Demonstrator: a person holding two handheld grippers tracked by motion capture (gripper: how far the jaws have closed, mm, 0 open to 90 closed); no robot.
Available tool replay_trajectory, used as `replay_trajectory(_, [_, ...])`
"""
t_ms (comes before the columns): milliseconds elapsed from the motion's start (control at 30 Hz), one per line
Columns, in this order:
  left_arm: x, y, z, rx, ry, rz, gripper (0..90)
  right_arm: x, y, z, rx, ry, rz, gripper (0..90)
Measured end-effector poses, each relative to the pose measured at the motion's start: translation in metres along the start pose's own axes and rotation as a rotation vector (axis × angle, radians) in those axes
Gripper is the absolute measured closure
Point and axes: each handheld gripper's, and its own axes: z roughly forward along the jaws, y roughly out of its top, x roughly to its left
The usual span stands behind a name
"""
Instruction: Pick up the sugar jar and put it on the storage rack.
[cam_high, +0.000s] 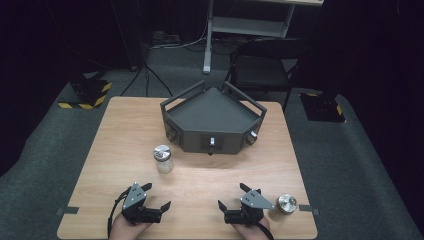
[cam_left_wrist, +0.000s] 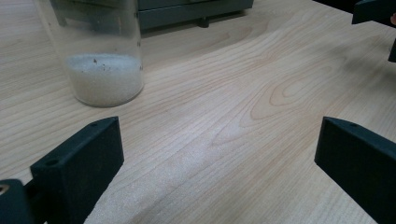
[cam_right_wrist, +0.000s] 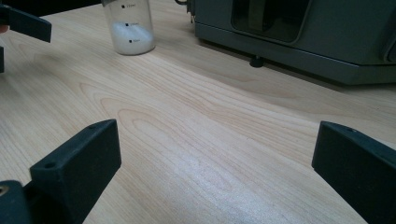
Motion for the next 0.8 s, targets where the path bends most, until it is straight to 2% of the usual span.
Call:
replay_trajectory(367, [0.0011, -0.0017, -0.0011, -0.009, -0.002, -0.011, 1.3, -0.0018, 0.0005, 0.0003, 0.003, 0.006, 0.006, 0.8])
replay_trajectory(800, [0.0015, -0.0034, -0.0021, -0.018, -0.012, 0.006, 1.4, -0.0026, 0.0003, 0.0002, 0.002, 0.009, 0.013, 0.8])
